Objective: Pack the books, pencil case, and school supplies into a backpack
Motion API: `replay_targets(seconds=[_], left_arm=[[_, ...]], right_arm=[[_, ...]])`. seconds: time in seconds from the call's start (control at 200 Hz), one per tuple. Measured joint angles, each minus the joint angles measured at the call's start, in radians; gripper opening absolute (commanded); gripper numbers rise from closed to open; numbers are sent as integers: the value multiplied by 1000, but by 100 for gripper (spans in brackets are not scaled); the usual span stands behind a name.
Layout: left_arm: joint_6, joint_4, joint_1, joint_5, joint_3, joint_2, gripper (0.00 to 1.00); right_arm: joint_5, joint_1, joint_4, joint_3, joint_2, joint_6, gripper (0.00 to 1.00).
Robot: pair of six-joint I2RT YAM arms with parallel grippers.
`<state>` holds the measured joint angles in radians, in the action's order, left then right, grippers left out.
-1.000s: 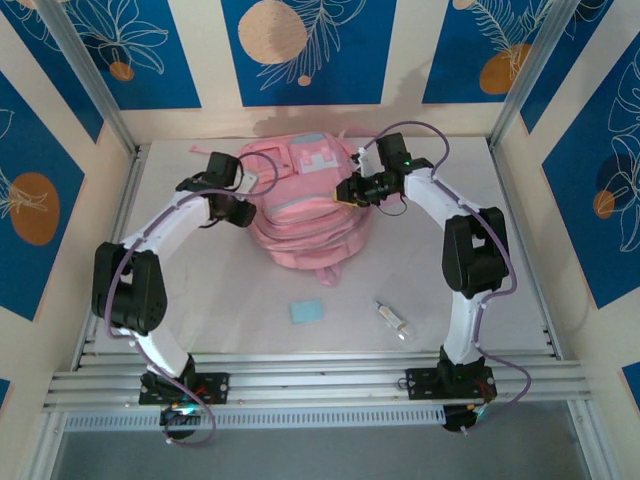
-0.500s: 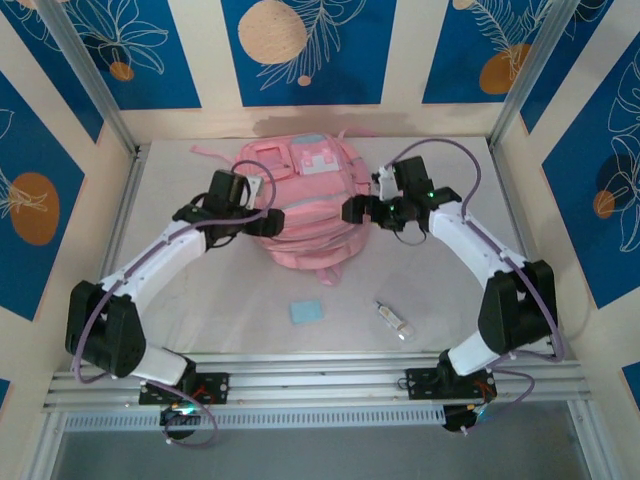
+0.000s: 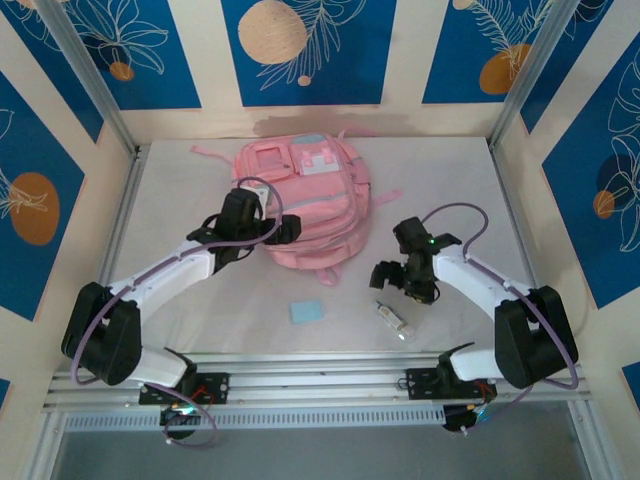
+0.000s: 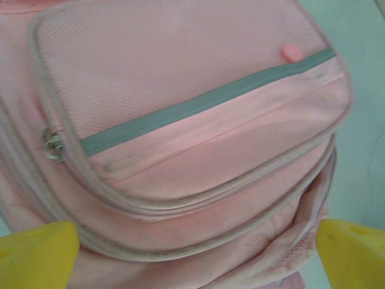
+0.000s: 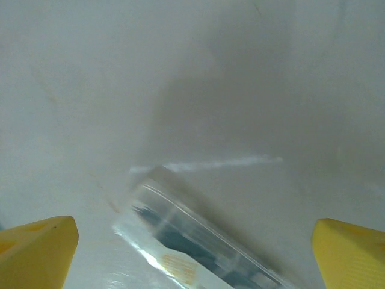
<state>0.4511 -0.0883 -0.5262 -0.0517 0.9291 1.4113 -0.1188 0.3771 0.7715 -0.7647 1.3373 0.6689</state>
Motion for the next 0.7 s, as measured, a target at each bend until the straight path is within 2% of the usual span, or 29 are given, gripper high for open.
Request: replay_targets(seconds=[0.27, 0.425, 0.56, 0.7], left_arm=[[35, 44, -14, 3, -23, 0, 100], [50, 42, -14, -13, -22, 7, 100], [56, 30, -14, -26, -20, 19, 100], [56, 20, -14, -37, -20, 19, 100]], right_arm=[[-3, 132, -2, 92, -57, 115, 100], [2, 229, -21, 92, -55, 179, 96], [-3, 272, -19, 76, -31, 205, 88], [-50, 285, 0, 47, -10, 186, 72]])
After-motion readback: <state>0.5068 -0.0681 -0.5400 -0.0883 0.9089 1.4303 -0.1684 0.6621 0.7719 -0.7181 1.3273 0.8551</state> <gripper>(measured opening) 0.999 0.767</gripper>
